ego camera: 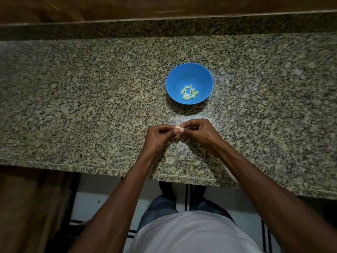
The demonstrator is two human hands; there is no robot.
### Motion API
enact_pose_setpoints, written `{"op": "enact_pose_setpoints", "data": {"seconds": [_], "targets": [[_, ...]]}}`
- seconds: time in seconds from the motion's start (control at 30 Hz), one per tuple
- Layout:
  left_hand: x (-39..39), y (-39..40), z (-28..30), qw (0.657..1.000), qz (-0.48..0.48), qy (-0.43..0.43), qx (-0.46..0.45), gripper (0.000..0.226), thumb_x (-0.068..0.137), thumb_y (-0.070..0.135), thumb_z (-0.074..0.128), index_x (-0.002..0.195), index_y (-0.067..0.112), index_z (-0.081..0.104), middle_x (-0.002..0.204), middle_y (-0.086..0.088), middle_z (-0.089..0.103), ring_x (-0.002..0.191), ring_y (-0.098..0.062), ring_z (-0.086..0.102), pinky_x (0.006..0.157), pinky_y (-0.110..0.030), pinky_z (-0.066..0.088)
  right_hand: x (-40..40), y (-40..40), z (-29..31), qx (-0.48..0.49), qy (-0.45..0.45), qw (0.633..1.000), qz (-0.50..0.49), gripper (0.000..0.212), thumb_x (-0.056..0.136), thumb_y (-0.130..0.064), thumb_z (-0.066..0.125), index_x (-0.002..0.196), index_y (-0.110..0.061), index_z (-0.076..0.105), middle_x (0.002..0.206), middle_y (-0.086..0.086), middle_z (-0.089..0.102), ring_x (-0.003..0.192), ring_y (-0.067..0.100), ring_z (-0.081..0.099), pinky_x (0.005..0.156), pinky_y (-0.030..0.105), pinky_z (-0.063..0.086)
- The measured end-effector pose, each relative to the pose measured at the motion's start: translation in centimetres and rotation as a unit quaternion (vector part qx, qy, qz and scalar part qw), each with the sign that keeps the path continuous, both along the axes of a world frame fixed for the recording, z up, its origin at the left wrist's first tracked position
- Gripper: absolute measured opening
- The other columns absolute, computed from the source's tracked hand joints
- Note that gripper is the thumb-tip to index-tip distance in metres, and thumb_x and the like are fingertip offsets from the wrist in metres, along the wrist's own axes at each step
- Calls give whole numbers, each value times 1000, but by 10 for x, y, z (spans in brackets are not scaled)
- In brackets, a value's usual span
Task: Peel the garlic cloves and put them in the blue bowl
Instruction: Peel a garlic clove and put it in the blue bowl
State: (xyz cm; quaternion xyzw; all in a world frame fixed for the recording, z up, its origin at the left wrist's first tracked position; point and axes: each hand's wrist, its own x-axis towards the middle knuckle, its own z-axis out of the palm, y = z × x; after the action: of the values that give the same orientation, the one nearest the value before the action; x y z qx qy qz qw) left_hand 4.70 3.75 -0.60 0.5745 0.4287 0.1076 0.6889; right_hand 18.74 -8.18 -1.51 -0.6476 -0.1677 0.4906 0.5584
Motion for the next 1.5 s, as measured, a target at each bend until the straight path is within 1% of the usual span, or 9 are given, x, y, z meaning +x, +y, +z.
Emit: {"op": "enact_pose_setpoints", "data": {"seconds": [0.13, 0.23, 0.4, 0.63, 0.8, 0.93, 1.1, 1.33, 1.5], "targets": [[6, -1, 1, 1000, 2, -1, -21, 28, 84, 14, 86, 104, -3, 76, 95, -17, 79, 87, -29, 79, 78, -34, 64, 0, 2, -4, -5, -10, 1000, -11, 26, 89, -14, 84, 106, 3, 74, 95, 25, 77, 78, 25, 75, 71, 34, 63], [10, -3, 0, 1000, 16, -3, -19, 18, 86, 13, 84, 100, 3, 76, 93, -15, 80, 84, -28, 79, 79, -35, 65, -4, 4, -9, -8, 26, 998, -49, 22, 91, -12, 81, 107, 2, 73, 99, 31, 74, 79, 29, 70, 78, 42, 61], [11, -3, 0, 1000, 13, 5, -2, 16, 89, 9, 82, 102, 1, 77, 94, -13, 80, 86, -26, 79, 78, -31, 64, -11, 5, -10, -19, 147, 981, -122, 9, 98, 2, 68, 101, -4, 74, 92, 15, 76, 80, 22, 71, 76, 29, 60], [10, -5, -3, 1000, 21, -3, 17, 15, 89, 8, 81, 102, 1, 78, 93, -13, 80, 85, -23, 78, 76, -30, 63, -5, 0, -2, -15, 28, 998, -56, 18, 99, -4, 69, 116, -1, 73, 106, 26, 75, 83, 27, 70, 80, 41, 64], [9, -7, -6, 999, 35, -7, 5, 20, 88, 7, 82, 103, -4, 78, 94, -15, 80, 86, -28, 79, 75, -34, 64, 0, -2, 4, -1, -16, 1000, -21, 26, 89, -10, 82, 112, 1, 75, 100, 27, 76, 78, 30, 70, 76, 44, 63], [6, -6, -5, 999, 28, -19, -20, 22, 89, 7, 81, 106, -5, 76, 98, -17, 79, 89, -28, 78, 76, -31, 62, 6, 1, -2, -7, 20, 1000, -16, 23, 89, -9, 82, 109, 1, 76, 103, 25, 77, 87, 35, 70, 84, 48, 61], [6, -3, -5, 999, 24, -9, -23, 21, 89, 5, 80, 107, -4, 76, 97, -17, 79, 87, -27, 78, 74, -30, 62, 6, 4, 0, -27, 114, 993, -19, 17, 98, -4, 70, 114, 2, 71, 97, 15, 77, 77, 17, 74, 76, 29, 62], [9, -3, 0, 1000, 3, -12, -16, 15, 91, 2, 77, 104, -5, 75, 85, -6, 80, 77, -17, 78, 69, -24, 61, -4, 5, -8, -26, 219, 972, -79, 11, 104, -6, 61, 107, -6, 71, 96, 13, 73, 80, 18, 74, 85, 35, 64], [11, 0, 2, 1000, -12, -9, -9, 23, 91, 5, 77, 109, -9, 74, 95, -16, 79, 82, -22, 79, 70, -25, 61, -3, 3, -8, -10, 256, 961, -103, 12, 104, -4, 59, 110, -4, 70, 93, 12, 73, 77, 17, 75, 75, 29, 64]]}}
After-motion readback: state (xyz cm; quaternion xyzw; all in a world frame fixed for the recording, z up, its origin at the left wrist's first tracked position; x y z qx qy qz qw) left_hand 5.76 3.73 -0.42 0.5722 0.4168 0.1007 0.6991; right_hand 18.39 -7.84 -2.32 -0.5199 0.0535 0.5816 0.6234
